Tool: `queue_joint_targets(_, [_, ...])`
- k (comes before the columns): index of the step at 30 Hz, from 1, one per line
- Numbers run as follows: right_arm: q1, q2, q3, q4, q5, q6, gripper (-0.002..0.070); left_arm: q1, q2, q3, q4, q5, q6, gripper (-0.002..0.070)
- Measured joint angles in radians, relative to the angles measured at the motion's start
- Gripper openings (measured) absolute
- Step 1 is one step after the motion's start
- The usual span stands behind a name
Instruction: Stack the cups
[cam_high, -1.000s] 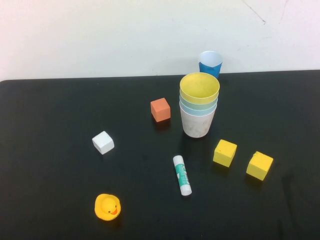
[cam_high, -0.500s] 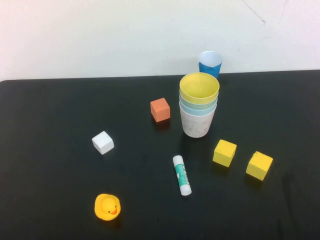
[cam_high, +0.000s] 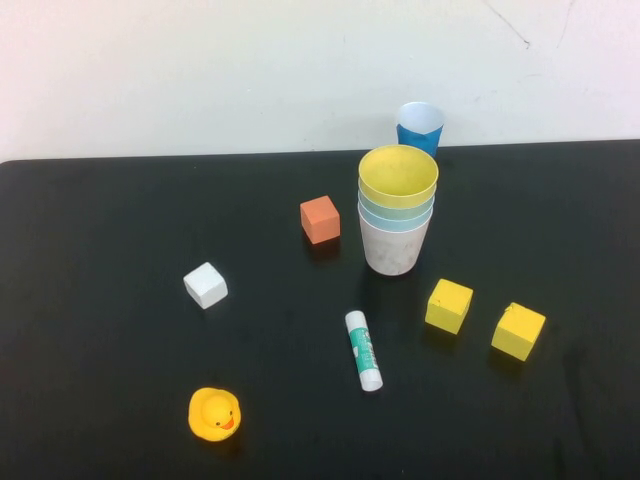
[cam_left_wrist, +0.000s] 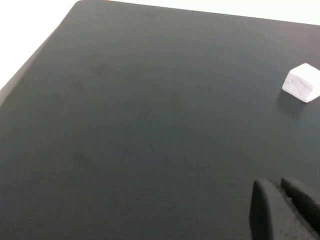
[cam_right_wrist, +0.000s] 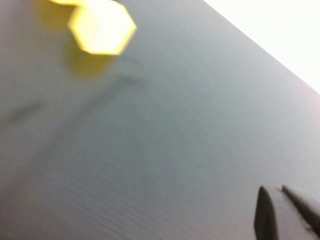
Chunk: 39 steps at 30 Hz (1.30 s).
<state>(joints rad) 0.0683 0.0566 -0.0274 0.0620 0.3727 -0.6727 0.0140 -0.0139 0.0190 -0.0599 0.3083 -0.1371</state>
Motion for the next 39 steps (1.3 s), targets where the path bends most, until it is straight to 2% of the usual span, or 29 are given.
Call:
queue_joint_targets(4, [-0.135, -0.063, 0.047, -0.001, -0.009, 0.0, -0.0001, 0.0, 0.0, 0.0, 0.0, 0.0, 0.0, -0.0001])
queue_joint_targets(7, [-0.178, -0.068, 0.047, 0.001, 0.003, 0.008, -0.0001, 0.0, 0.0, 0.0, 0.0, 0.0, 0.0, -0.0001])
queue_joint_targets(23, [-0.184, -0.07, 0.047, 0.003, -0.006, 0.043, -0.0001, 0.0, 0.0, 0.0, 0.0, 0.0, 0.0, -0.0001])
queue_joint_targets(31, [-0.184, -0.07, 0.051, -0.05, -0.033, 0.564, -0.0001, 0.0, 0.0, 0.0, 0.0, 0.0, 0.004, -0.0001])
queue_joint_targets(34, [-0.184, -0.07, 0.051, -0.062, -0.033, 0.633, -0.0001, 0.0, 0.0, 0.0, 0.0, 0.0, 0.004, -0.0001])
queue_joint_targets(39, [-0.184, -0.07, 0.051, -0.062, -0.033, 0.654, -0.0001, 0.0, 0.0, 0.0, 0.0, 0.0, 0.004, -0.0001])
